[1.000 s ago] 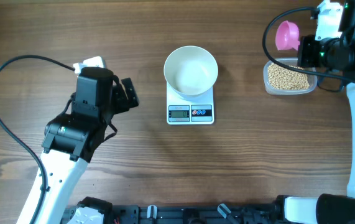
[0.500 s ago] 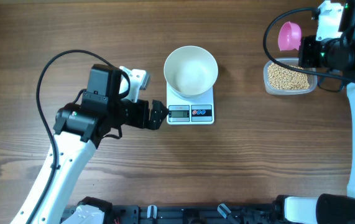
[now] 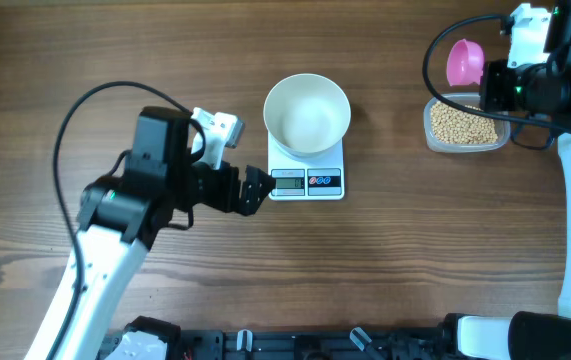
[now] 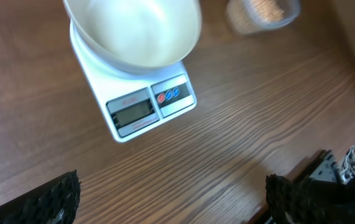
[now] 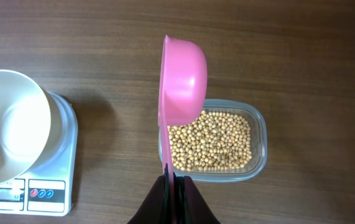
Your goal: Scoop item into bowl and weigh 150g on scale
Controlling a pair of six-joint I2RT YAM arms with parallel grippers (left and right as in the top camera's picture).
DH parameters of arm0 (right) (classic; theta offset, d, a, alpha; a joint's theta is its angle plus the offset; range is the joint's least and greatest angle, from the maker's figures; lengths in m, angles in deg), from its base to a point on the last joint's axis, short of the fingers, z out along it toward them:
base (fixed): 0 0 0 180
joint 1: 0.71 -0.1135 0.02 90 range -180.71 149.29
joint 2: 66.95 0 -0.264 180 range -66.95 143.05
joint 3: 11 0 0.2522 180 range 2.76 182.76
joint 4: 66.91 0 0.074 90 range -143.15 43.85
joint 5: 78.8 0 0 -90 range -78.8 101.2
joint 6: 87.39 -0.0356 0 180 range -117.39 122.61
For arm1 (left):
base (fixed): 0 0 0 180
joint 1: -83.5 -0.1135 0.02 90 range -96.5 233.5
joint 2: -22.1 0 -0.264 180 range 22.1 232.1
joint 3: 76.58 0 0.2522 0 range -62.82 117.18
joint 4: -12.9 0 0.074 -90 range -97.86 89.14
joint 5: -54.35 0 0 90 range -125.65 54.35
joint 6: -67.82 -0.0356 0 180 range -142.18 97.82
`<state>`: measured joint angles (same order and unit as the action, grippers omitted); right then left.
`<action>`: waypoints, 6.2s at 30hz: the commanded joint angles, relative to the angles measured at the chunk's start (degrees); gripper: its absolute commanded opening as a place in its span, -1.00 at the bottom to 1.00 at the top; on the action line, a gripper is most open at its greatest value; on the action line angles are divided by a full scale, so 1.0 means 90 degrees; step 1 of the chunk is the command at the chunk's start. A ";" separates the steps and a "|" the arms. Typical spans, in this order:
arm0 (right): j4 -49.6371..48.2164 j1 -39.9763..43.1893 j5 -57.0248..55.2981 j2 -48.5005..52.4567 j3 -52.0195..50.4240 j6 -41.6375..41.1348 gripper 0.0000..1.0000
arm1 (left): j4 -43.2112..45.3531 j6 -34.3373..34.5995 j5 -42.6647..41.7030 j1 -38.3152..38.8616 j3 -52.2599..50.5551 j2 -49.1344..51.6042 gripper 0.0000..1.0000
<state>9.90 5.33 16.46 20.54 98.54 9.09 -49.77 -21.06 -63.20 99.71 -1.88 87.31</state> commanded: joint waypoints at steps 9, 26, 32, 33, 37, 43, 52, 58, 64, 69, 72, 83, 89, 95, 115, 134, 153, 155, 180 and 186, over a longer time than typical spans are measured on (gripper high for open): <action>0.0022 -0.0010 -0.0107 -0.0070 0.0095 0.0102 -0.91 | -0.0282 0.0119 0.0891 0.0053 0.0002 -0.0750 1.00; 0.0029 -0.0010 -0.0107 -0.0070 0.0095 0.0100 -0.92 | 0.0226 0.0163 0.1015 0.0435 0.0002 0.0029 1.00; 0.0027 -0.0010 -0.0107 -0.0070 0.0095 0.0112 -0.91 | 0.0243 0.0160 0.1020 0.0386 0.0002 0.0032 1.00; 0.0024 -0.0010 -0.0107 -0.0070 0.0095 0.0112 -0.91 | 0.0238 0.0160 0.1020 0.0369 0.0002 0.0032 1.00; 0.0029 -0.0010 -0.0107 -0.0070 0.0095 0.0112 -0.91 | 0.0175 0.0160 0.1022 0.0311 0.0002 0.0032 1.00; 0.0056 -0.0010 -0.0107 -0.0070 0.0095 0.0109 -0.91 | 0.0170 0.0160 0.1022 0.0311 0.0002 0.0044 1.00; 0.0080 -0.0010 -0.0100 -0.0070 0.0095 0.0095 -0.91 | 0.0170 0.0160 0.1022 0.0311 0.0002 0.0044 1.00; 0.0075 -0.0010 0.0289 -0.0070 0.0095 0.0097 -0.91 | 0.0172 0.0160 0.1022 0.0311 0.0002 0.0044 1.00; 0.0119 -0.0010 0.0719 -0.0070 0.0095 -0.0126 -0.91 | 0.0170 0.0160 0.1022 0.0311 0.0002 0.0044 1.00; 0.0075 -0.0010 0.1027 -0.0070 0.0095 -0.0364 -0.92 | 0.0170 0.0160 0.1020 0.0311 0.0002 0.0044 1.00; 0.0080 -0.0010 0.1025 -0.0070 0.0095 -0.0432 -0.91 | 0.0170 0.0160 0.1020 0.0311 0.0002 0.0044 1.00; -0.0056 -0.0010 0.0690 -0.0058 0.0095 -0.0427 -0.92 | 0.0170 0.0160 0.1020 0.0311 0.0002 0.0044 1.00; -0.0214 -0.0010 0.0690 -0.0058 0.0095 -0.0413 -0.92 | 0.0170 0.0160 0.1020 0.0311 0.0002 0.0044 1.00; -0.0566 -0.0010 0.0690 -0.0058 0.0095 -0.0410 -0.91 | 0.0170 0.0160 0.1020 0.0311 0.0002 0.0044 1.00; 0.0136 -0.0010 -0.1452 -0.0051 0.0095 0.0457 -0.91 | 0.0170 0.0160 0.1020 0.0311 0.0002 0.0044 1.00; -0.0389 0.0002 -0.1445 0.0092 -0.0789 0.0964 -0.91 | 0.0170 0.0160 0.1020 0.0311 0.0002 0.0044 1.00; -0.0015 0.0403 -0.1370 0.0736 -0.0852 0.0952 -0.91 | 0.0170 0.0160 0.1022 0.0311 0.0002 0.0044 1.00; -0.0109 0.0403 -0.1367 0.0787 -0.0976 0.0857 -0.91 | 0.0170 0.0160 0.1020 0.0311 0.0002 0.0044 1.00; -0.0733 0.0398 0.0121 0.0872 -0.1758 0.0906 -0.92 | 0.0170 0.0160 0.1022 0.0311 0.0002 0.0044 1.00; -0.0712 0.0406 0.0168 0.0872 -0.1758 0.0928 -0.92 | 0.0170 0.0160 0.1022 0.0311 0.0002 0.0044 1.00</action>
<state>3.21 8.90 14.27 27.99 83.35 17.68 -48.24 -19.92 -53.50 102.88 -1.88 88.05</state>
